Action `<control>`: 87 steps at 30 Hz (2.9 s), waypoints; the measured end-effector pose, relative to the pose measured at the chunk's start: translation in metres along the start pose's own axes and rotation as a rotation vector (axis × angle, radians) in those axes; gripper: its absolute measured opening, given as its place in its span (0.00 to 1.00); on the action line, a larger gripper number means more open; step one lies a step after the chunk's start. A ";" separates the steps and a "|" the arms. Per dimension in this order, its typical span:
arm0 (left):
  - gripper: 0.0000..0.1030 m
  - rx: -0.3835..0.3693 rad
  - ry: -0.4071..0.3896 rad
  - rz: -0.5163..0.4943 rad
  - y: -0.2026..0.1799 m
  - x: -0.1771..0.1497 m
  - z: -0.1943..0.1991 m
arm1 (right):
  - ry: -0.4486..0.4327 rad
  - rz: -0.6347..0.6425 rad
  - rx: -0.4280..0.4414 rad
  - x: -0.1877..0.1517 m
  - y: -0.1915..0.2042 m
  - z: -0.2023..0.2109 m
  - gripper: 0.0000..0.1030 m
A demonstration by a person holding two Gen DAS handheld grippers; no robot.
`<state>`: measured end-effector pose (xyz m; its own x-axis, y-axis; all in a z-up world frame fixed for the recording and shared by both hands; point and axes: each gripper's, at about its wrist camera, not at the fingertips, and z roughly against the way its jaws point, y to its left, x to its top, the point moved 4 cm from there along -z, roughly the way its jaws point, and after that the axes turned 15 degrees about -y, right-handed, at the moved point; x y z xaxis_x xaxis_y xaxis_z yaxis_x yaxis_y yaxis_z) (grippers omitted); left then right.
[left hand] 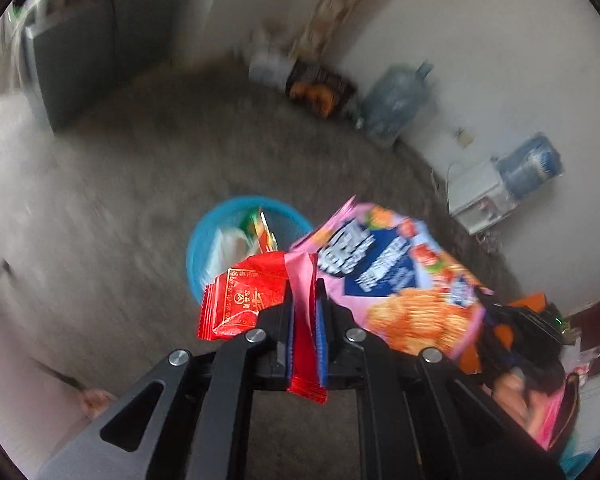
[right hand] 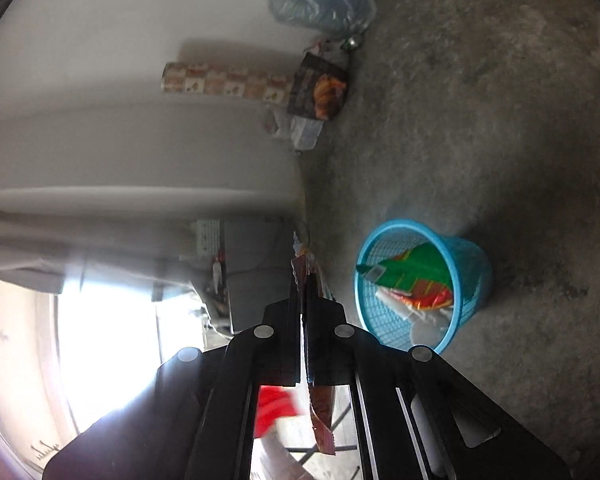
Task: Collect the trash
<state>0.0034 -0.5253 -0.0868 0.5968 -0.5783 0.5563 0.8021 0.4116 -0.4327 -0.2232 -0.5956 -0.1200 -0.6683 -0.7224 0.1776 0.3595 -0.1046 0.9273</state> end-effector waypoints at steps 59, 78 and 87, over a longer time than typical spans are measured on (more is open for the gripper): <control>0.73 0.306 -0.479 0.222 0.169 -0.104 0.329 | 0.188 0.885 -0.196 -0.151 0.045 -0.152 0.59; 0.95 0.672 -0.647 0.177 0.148 -0.157 0.426 | 0.016 1.399 0.339 -0.319 0.196 0.128 0.93; 0.95 0.865 -0.512 0.171 0.157 -0.188 0.420 | 0.242 1.506 0.210 -0.406 0.161 0.134 0.93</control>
<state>0.0256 -0.0565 0.0384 0.4792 -0.1768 0.8598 0.3249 0.9456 0.0133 0.0189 -0.2272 0.0018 0.3442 -0.1589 0.9253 0.4733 0.8806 -0.0248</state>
